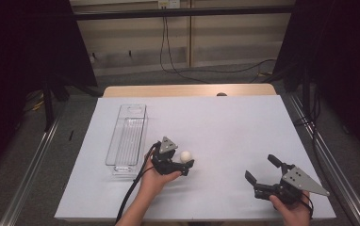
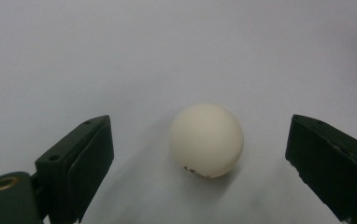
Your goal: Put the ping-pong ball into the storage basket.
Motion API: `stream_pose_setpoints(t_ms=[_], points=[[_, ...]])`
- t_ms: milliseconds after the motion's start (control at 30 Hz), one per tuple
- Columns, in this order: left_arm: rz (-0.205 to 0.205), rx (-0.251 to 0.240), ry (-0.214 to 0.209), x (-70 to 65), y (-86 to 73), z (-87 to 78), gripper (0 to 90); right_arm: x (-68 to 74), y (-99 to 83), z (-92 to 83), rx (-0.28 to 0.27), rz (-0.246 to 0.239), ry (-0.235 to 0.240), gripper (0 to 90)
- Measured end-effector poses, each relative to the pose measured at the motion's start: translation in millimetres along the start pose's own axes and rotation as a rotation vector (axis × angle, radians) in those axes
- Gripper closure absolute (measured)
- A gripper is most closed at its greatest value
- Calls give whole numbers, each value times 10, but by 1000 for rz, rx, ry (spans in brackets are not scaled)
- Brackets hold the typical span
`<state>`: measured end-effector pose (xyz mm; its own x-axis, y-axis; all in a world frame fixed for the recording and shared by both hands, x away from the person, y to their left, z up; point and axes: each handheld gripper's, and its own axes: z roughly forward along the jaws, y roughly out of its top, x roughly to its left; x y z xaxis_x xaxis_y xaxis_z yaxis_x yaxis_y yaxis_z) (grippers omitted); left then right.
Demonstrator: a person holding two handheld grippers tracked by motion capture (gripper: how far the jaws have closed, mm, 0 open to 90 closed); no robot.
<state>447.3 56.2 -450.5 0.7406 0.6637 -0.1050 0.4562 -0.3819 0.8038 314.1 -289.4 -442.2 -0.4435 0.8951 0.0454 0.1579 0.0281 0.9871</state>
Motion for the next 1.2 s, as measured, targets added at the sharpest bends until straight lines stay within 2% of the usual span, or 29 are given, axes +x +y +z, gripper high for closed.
stream_pose_setpoints(t_ms=[133, 267, 367, 400, 567, 700, 833, 1000, 1100, 1200], points=[[-10, -3, -11, -3, -8, 30, 101, 1, 0, 0, 0, -2, 0, 21], [3, 8, -14, -7, -9, 41, 122, -1, 1, 1, -3, 0, -4, 21], [-10, 5, -10, -17, -12, 60, 156, -4, -4, 4, -2, -3, -2, 21], [4, 15, -17, -6, -10, 60, 168, -2, -1, 0, 1, 0, -1, 21], [-7, 12, -8, -21, -3, 68, 199, -4, -4, 5, -1, -2, 1, 22], [22, 21, -15, -12, 3, 79, 236, -5, -2, 4, 0, -4, 3, 22], [18, 40, -14, -30, 5, 98, 258, -2, -2, 3, 0, 0, -3, 22], [28, 31, -16, -25, 9, 121, 301, -8, 1, -2, 2, 0, -6, 22], [31, 43, -13, -23, 15, 123, 322, -7, 1, -3, 4, 1, -5, 23], [18, 47, -14, -21, 15, 126, 339, -5, 1, -1, 1, 0, -7, 24]])
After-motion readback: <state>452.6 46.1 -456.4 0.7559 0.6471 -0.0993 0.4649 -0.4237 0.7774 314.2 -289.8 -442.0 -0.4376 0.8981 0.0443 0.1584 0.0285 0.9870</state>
